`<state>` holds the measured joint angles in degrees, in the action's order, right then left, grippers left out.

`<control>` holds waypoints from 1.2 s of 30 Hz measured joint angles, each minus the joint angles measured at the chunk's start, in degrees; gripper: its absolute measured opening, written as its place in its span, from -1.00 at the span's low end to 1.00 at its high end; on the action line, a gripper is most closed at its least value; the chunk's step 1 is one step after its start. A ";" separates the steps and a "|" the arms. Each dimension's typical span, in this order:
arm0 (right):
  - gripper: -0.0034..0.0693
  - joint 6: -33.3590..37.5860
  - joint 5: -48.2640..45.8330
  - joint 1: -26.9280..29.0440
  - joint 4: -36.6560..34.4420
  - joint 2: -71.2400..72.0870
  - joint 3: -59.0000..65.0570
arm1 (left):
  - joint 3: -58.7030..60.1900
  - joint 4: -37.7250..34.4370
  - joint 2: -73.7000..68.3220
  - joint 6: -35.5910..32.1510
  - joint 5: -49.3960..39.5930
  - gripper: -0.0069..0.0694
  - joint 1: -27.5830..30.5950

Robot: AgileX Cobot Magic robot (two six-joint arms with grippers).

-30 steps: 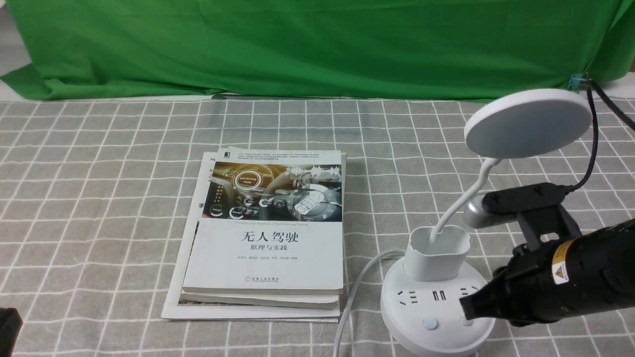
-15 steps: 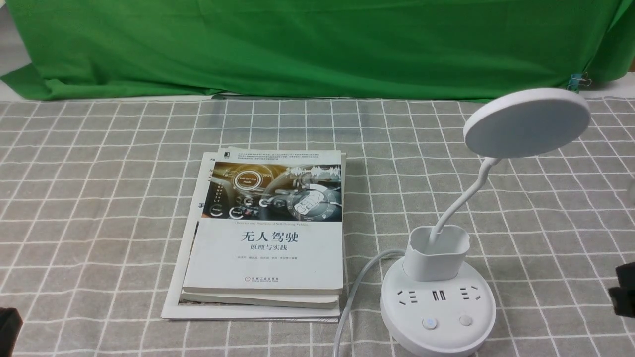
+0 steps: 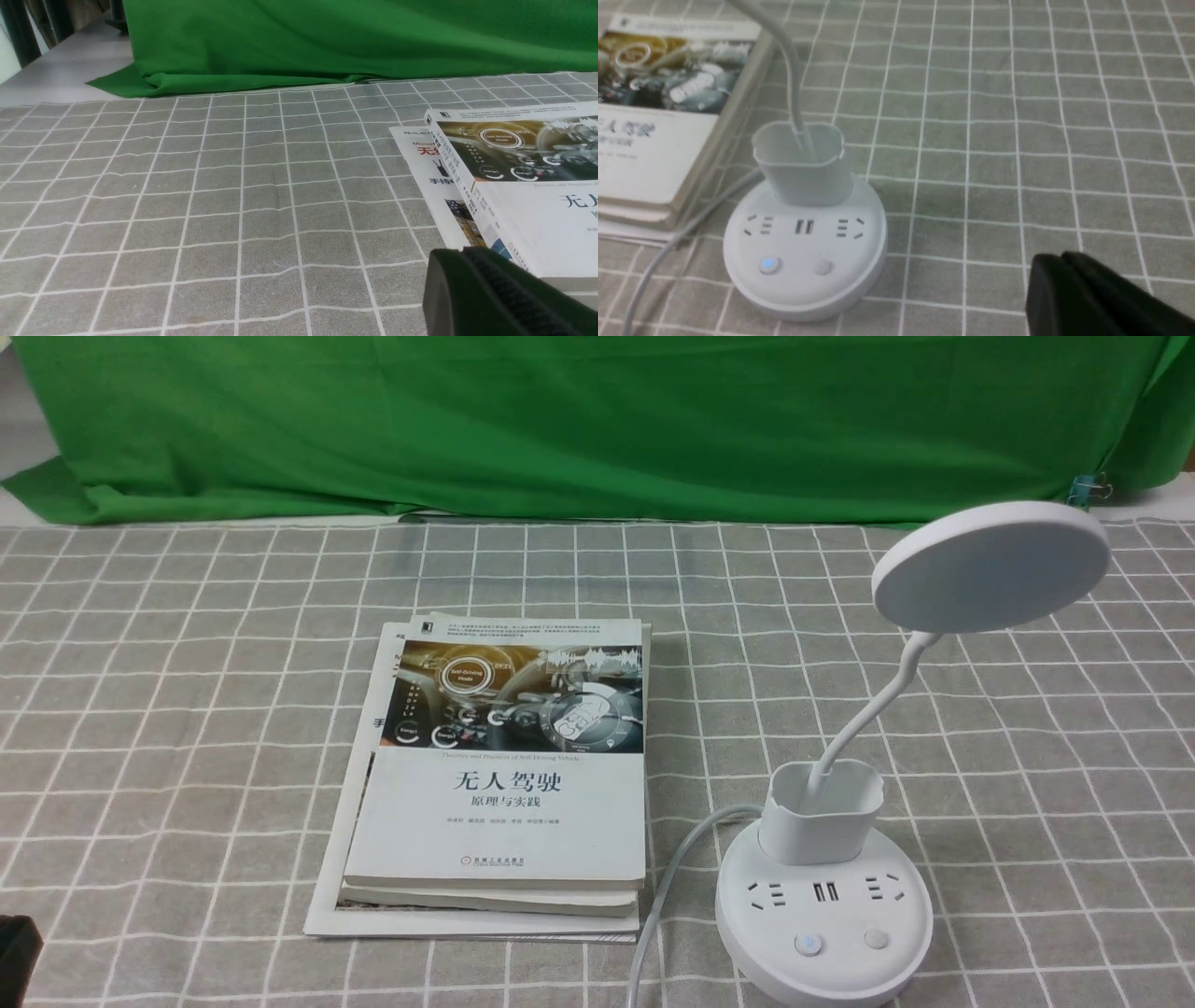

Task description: Turn off the desk lamp on the grey coffee tablecloth by hand.

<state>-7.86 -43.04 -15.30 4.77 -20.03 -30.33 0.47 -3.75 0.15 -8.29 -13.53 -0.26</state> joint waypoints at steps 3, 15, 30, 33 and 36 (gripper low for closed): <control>-0.78 0.00 -0.06 0.00 0.00 1.75 0.00 | 0.00 0.00 0.00 0.00 0.00 -0.82 0.00; -0.72 -0.07 -0.01 0.00 0.24 2.09 0.06 | 0.00 0.00 0.00 0.00 0.00 -0.82 0.00; -0.60 4.11 1.35 10.07 2.34 4.42 0.45 | 0.00 0.00 0.00 0.00 0.00 -0.82 0.00; -0.57 4.53 9.92 12.22 2.40 6.12 1.69 | 0.00 0.00 0.00 0.00 0.00 -0.82 0.00; -0.55 4.71 16.67 14.00 2.40 7.98 6.44 | 0.00 0.00 0.00 0.00 0.00 -0.82 0.00</control>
<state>-3.15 -26.37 -1.30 7.18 -12.05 -23.89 0.47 -3.75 0.15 -8.29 -13.53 -0.26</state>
